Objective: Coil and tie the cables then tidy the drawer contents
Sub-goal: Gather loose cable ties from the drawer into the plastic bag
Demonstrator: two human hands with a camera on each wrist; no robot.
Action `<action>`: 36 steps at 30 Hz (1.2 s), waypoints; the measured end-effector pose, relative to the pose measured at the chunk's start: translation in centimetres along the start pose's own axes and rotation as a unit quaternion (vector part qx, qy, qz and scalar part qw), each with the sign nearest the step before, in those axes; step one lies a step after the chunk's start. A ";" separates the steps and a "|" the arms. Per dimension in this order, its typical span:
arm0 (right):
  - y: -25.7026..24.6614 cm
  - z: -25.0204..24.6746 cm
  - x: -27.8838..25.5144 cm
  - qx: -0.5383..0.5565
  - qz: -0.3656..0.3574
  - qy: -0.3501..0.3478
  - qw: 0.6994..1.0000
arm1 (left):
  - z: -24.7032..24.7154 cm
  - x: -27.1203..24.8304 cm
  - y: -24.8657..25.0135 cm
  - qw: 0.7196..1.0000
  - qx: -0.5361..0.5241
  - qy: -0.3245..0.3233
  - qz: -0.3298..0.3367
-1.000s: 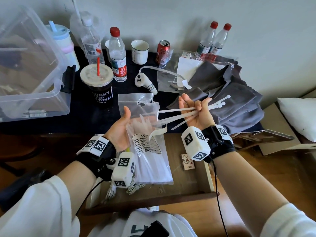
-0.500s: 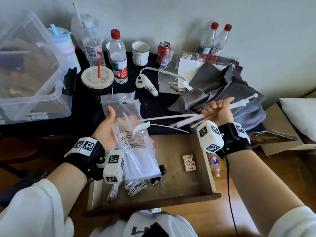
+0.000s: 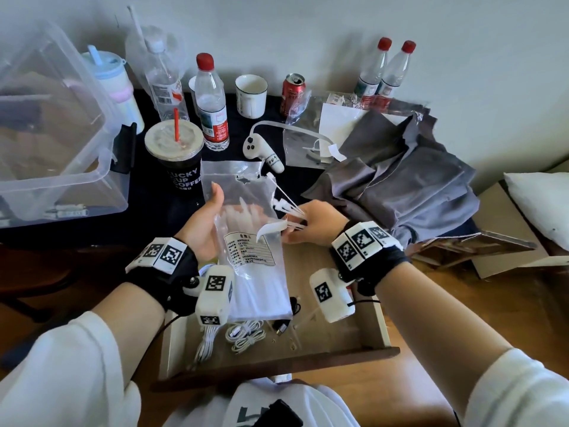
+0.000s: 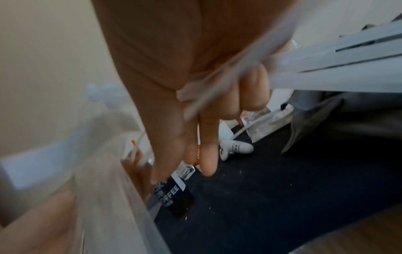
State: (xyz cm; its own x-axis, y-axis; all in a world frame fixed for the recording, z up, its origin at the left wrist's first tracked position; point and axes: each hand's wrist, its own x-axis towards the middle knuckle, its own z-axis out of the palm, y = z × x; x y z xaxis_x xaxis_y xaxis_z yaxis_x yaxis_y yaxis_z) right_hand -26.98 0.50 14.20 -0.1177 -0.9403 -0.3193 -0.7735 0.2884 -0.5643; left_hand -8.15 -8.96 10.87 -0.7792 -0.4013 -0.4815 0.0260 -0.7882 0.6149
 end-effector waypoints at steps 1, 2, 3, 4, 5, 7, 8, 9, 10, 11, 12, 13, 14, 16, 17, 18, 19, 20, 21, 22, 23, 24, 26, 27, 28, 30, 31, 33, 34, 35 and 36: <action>0.0 0.4 0.1 0.020 -0.002 -0.002 1.000 | 0.0 0.0 0.1 1.000 0.004 -0.008 0.003; 0.1 0.8 0.2 0.044 0.001 -0.001 0.999 | 0.1 -0.1 0.1 1.000 0.005 -0.012 0.007; 0.1 1.1 0.2 0.069 0.002 0.004 0.998 | 0.2 -0.2 0.1 1.000 0.004 -0.012 0.010; 0.1 1.4 0.2 0.091 -0.004 0.012 0.996 | 0.3 -0.2 0.0 1.000 0.000 -0.012 0.017; 0.3 1.5 0.3 0.112 -0.014 0.023 0.993 | 0.3 -0.3 0.0 1.000 -0.006 -0.011 0.028; 0.8 1.5 0.5 0.170 -0.018 0.051 0.984 | -0.1 -0.3 0.1 0.998 -0.023 0.008 0.057; 1.1 1.4 0.7 0.207 -0.017 0.071 0.976 | -0.5 -0.4 0.1 0.997 -0.029 0.023 0.068; 1.5 1.1 0.9 0.248 -0.012 0.098 0.964 | -0.9 -0.4 0.1 0.996 -0.030 0.037 0.079; 1.8 0.7 1.2 0.290 -0.003 0.133 0.948 | -1.3 -0.5 0.1 0.994 -0.026 0.051 0.090; 1.9 0.0 1.5 0.329 0.011 0.171 0.929 | -1.5 -0.5 0.2 0.993 -0.018 0.063 0.102; 2.0 -0.7 1.9 0.362 0.026 0.206 0.909 | -1.7 -0.5 0.2 0.991 -0.006 0.075 0.114; 2.0 -1.4 2.3 0.395 0.040 0.233 0.888 | -1.7 -0.5 0.3 0.988 0.007 0.085 0.125; 2.0 -2.0 3.0 0.432 0.048 0.251 0.865 | -1.6 -0.4 0.5 0.986 0.020 0.093 0.134; 2.0 -2.8 4.4 0.494 0.041 0.276 0.823 | -1.3 -0.1 0.9 0.985 0.031 0.097 0.143; 2.0 -3.1 5.2 0.512 0.033 0.287 0.809 | -1.2 0.0 1.1 0.985 0.033 0.093 0.145; 2.0 -3.1 6.0 0.524 0.024 0.297 0.798 | -1.1 0.1 1.5 0.984 0.034 0.092 0.147; 1.9 -3.0 6.8 0.526 0.014 0.306 0.794 | -1.0 0.3 1.7 0.984 0.032 0.094 0.149; 1.9 -2.7 7.5 0.520 0.005 0.316 0.794 | -0.9 0.6 1.9 0.983 0.028 0.099 0.151; 2.0 -2.4 8.1 0.509 0.000 0.325 0.797 | -1.0 0.8 2.1 0.982 0.022 0.109 0.154; 2.1 -2.0 8.8 0.495 -0.001 0.333 0.803 | -0.9 1.0 2.2 0.980 0.020 0.121 0.156; 2.4 -1.4 9.4 0.477 0.004 0.341 0.810 | -1.0 1.3 2.4 0.979 0.023 0.129 0.157; 2.8 -0.9 10.0 0.462 0.007 0.346 0.817 | -0.9 1.6 2.6 0.979 0.031 0.127 0.158; 3.8 0.4 10.9 0.424 0.008 0.347 0.837 | -0.7 2.1 3.0 0.979 0.049 0.122 0.157; 4.3 1.1 11.3 0.399 0.012 0.343 0.850 | -0.6 2.3 3.2 0.978 0.058 0.121 0.158; 4.7 1.6 11.6 0.379 0.016 0.337 0.862 | -0.6 2.5 3.4 0.978 0.063 0.120 0.158; 5.5 2.6 12.2 0.358 0.026 0.323 0.876 | -0.6 3.0 3.6 0.980 0.061 0.108 0.159; 5.9 3.0 12.4 0.359 0.031 0.313 0.878 | -0.6 3.2 3.8 0.980 0.060 0.107 0.159; 6.3 3.6 12.9 0.374 0.036 0.293 0.879 | -0.7 3.4 3.9 0.980 0.057 0.106 0.157; 6.4 3.7 13.0 0.383 0.033 0.287 0.878 | -0.6 3.7 4.0 0.981 0.050 0.104 0.156; 6.3 3.6 12.9 0.386 0.028 0.286 0.877 | -0.7 3.9 4.0 0.981 0.051 0.106 0.156; 6.2 3.3 12.8 0.386 0.019 0.290 0.876 | -0.4 3.9 4.1 0.981 0.050 0.102 0.156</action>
State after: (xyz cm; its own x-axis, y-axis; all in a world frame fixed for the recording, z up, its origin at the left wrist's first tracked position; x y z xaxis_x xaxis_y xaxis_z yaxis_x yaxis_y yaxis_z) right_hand -31.18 -9.18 4.11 -0.6035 -0.7965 -0.0362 -0.1365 0.1480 -0.9795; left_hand -10.82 -13.96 11.25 -0.6012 -0.7091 -0.3684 0.1741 -0.5662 0.8057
